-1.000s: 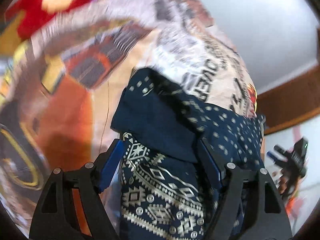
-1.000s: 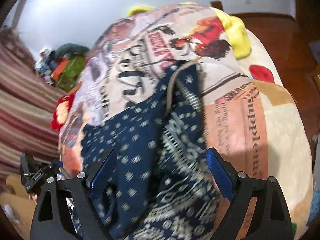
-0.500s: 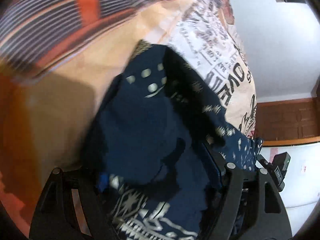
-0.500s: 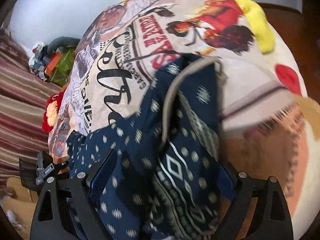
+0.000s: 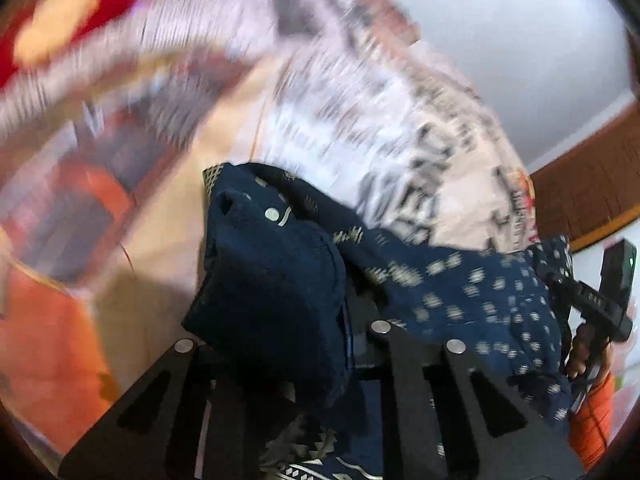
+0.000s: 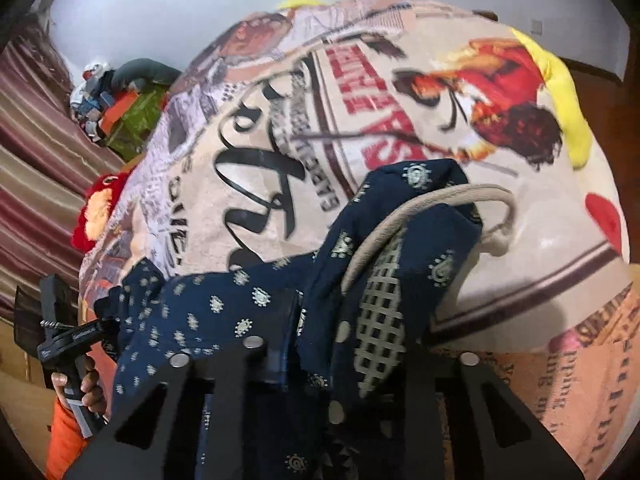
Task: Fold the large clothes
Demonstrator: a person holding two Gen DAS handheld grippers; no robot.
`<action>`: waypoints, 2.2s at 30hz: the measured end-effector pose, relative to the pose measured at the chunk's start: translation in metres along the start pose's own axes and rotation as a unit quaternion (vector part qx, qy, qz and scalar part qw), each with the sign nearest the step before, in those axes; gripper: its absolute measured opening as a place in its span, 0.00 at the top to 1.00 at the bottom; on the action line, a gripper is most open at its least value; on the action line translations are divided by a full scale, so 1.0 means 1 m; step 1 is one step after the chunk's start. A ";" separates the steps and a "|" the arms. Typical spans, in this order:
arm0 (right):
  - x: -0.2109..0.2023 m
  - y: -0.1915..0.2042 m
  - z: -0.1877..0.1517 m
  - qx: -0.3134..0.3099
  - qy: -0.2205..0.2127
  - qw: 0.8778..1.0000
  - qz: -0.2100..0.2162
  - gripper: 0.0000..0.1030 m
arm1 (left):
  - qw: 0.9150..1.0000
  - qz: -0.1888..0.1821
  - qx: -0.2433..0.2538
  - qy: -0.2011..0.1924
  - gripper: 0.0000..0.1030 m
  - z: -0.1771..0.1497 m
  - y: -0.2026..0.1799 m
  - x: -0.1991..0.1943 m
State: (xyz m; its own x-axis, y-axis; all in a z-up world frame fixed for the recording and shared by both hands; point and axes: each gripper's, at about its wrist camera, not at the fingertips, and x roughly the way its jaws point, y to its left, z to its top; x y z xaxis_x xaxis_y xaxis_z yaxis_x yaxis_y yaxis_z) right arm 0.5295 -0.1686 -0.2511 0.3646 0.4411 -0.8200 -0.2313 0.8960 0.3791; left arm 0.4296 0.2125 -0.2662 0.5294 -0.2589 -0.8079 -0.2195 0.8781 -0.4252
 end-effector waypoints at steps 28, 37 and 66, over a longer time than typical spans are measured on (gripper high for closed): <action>-0.017 0.042 0.062 -0.035 -0.095 0.990 -0.096 0.30 | 0.981 0.168 0.078 -0.059 0.56 0.051 0.007 -0.026; -0.070 0.097 -0.005 -0.138 -0.088 0.986 -0.033 0.13 | 0.985 0.087 0.137 -0.052 0.38 -0.006 -0.050 -0.062; -0.135 0.077 -0.142 -0.105 0.010 0.992 -0.067 0.13 | 0.981 0.136 0.140 -0.023 0.34 -0.125 -0.011 -0.127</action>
State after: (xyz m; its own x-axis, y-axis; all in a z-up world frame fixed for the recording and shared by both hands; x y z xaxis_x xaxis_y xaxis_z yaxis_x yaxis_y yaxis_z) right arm 0.3342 -0.1660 -0.1722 0.3872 0.3148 -0.8666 -0.3653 0.9154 0.1693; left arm 0.2625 0.1854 -0.2095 0.5213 0.0123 -0.8533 -0.1271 0.9899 -0.0634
